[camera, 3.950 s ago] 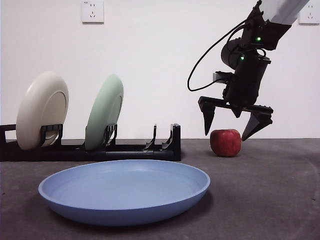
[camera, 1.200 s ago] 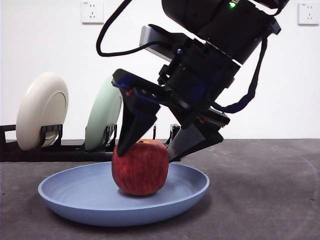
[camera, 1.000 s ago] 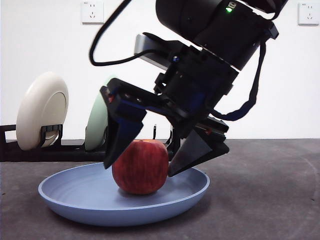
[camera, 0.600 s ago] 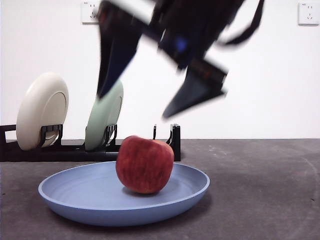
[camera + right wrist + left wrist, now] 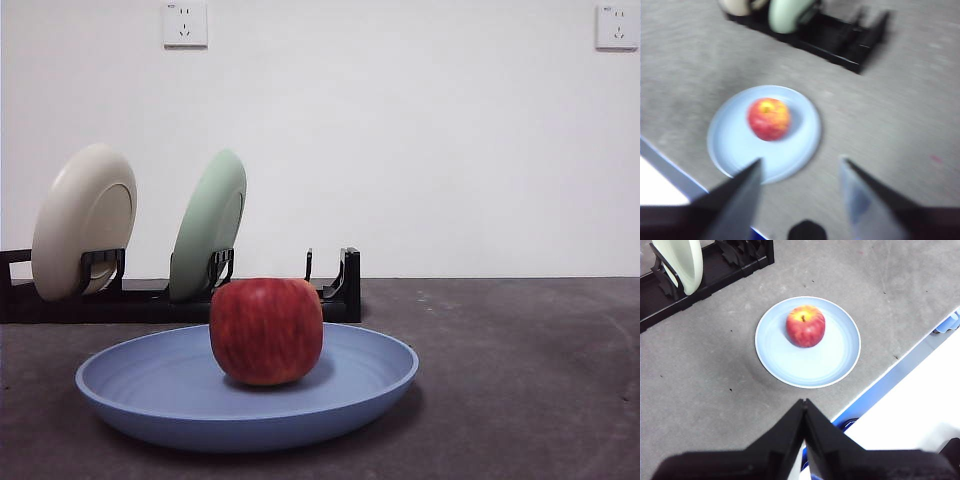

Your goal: Take the blue plate from the plate rack,put the plate on the table,take the apple from the table,put the apple in the plate

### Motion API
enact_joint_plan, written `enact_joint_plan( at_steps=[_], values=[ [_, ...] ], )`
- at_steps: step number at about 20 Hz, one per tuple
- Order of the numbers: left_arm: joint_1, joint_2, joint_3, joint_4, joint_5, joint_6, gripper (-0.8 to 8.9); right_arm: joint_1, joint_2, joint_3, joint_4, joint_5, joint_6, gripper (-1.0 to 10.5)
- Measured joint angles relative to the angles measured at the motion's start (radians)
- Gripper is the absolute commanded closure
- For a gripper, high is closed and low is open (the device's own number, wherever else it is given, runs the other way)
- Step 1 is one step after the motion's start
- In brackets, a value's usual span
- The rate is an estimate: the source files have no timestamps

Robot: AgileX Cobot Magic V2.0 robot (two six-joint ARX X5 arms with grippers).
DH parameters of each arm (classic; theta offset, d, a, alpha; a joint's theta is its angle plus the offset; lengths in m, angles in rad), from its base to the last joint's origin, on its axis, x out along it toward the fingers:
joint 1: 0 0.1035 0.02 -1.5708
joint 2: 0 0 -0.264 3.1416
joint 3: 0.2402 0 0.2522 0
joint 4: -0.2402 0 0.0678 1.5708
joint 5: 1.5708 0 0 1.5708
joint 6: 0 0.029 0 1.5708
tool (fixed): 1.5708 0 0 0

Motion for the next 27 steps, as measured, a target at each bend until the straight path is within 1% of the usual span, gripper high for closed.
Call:
enact_joint_plan(
  at_steps=[3,5,6,11,13,14,15,16,17,18,19,20,22,23,24,25,27],
  values=[
    [0.0,0.005,0.0,0.0,0.0,0.0,8.17,0.0,-0.045,0.001,-0.064,0.09,0.011,9.5],
    [0.0,0.009,0.0,0.0,0.0,0.0,8.17,0.0,-0.047,0.001,-0.131,0.155,0.011,9.5],
    [0.0,0.01,0.0,0.0,0.0,0.0,8.17,0.0,-0.046,0.001,-0.168,0.174,0.012,9.5],
    [0.007,0.014,0.0,0.0,0.0,0.0,8.17,0.0,-0.039,0.001,-0.347,0.185,0.012,9.5],
    [0.064,0.014,0.0,0.0,0.005,0.001,8.17,0.0,-0.039,0.001,-0.388,0.185,0.012,9.5],
    [0.114,0.014,0.0,0.004,0.005,0.008,8.17,0.0,-0.039,0.001,-0.389,0.185,0.012,9.5],
    [0.181,0.014,0.0,0.005,0.005,0.033,8.17,0.0,-0.039,0.001,-0.39,0.185,0.012,9.5],
    [0.268,0.014,-0.003,0.023,0.007,0.072,8.17,0.0,-0.039,0.001,-0.39,0.186,0.012,9.5],
    [0.346,0.007,-0.018,0.072,0.008,0.116,8.17,0.0,-0.039,0.001,-0.39,0.186,0.012,9.5],
    [0.431,-0.013,-0.054,0.157,0.026,0.183,8.17,0.0,-0.039,0.001,-0.39,0.186,0.012,9.5],
    [0.514,-0.044,-0.113,0.264,0.086,0.27,8.17,0.0,-0.039,0.001,-0.39,0.186,0.012,9.5],
    [0.597,-0.092,-0.199,0.404,0.188,0.386,8.17,0.0,-0.039,0.001,-0.39,0.186,0.012,9.5],
    [0.731,-0.197,-0.385,0.679,0.373,0.586,8.17,0.0,-0.039,0.001,-0.39,0.185,0.012,9.5],
    [0.798,-0.257,-0.488,0.819,0.429,0.657,8.17,0.0,-0.039,0.001,-0.39,0.186,0.012,9.5],
    [0.863,-0.316,-0.587,0.94,0.446,0.698,8.17,0.0,-0.039,0.001,-0.39,0.186,0.012,9.5],
    [0.923,-0.37,-0.678,1.036,0.448,0.716,8.17,0.0,-0.039,0.001,-0.391,0.186,0.012,9.5],
    [1.02,-0.454,-0.822,1.136,0.448,0.717,8.17,0.0,-0.039,0.001,-0.391,0.186,0.012,9.5]
  ],
)
